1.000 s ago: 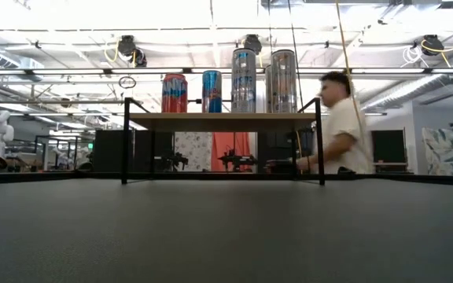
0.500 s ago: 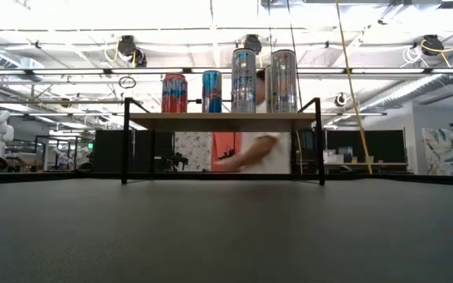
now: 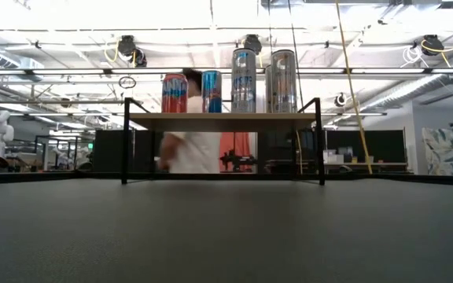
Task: Place canned beverage on shelf
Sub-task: Put the blue soda can on the shelf aligned with the other blue soda can
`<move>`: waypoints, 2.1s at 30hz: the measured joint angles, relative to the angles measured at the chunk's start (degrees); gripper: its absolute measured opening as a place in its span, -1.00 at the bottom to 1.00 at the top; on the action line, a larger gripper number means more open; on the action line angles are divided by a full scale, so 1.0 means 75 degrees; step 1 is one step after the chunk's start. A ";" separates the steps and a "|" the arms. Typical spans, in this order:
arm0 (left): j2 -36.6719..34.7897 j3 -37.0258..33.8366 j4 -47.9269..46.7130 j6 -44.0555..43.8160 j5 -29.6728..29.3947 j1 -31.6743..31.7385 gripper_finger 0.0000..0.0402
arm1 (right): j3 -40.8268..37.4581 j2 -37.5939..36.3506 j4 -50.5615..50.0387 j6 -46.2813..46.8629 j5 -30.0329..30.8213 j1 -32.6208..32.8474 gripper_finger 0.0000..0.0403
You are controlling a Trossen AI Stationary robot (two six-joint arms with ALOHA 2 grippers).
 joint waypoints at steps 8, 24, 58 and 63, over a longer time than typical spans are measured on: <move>0.0000 -0.0632 0.0422 -0.0853 0.0256 -0.0142 0.69 | 0.0000 0.0000 0.0177 0.0000 0.0017 0.0387 -1.00; -0.0001 -0.1868 0.1594 -0.1603 0.0776 -0.0131 0.69 | 0.0000 0.0000 0.0214 0.0000 0.0420 0.0657 -1.00; 0.0000 -0.3253 0.3120 -0.1096 0.0736 -0.0130 0.23 | 0.0000 0.0009 0.0389 -0.0032 0.0863 0.0657 -1.00; -0.0003 -0.3249 0.3099 -0.0973 0.0912 -0.0094 0.07 | 0.0000 0.0009 0.0389 -0.0032 0.0865 0.0657 -1.00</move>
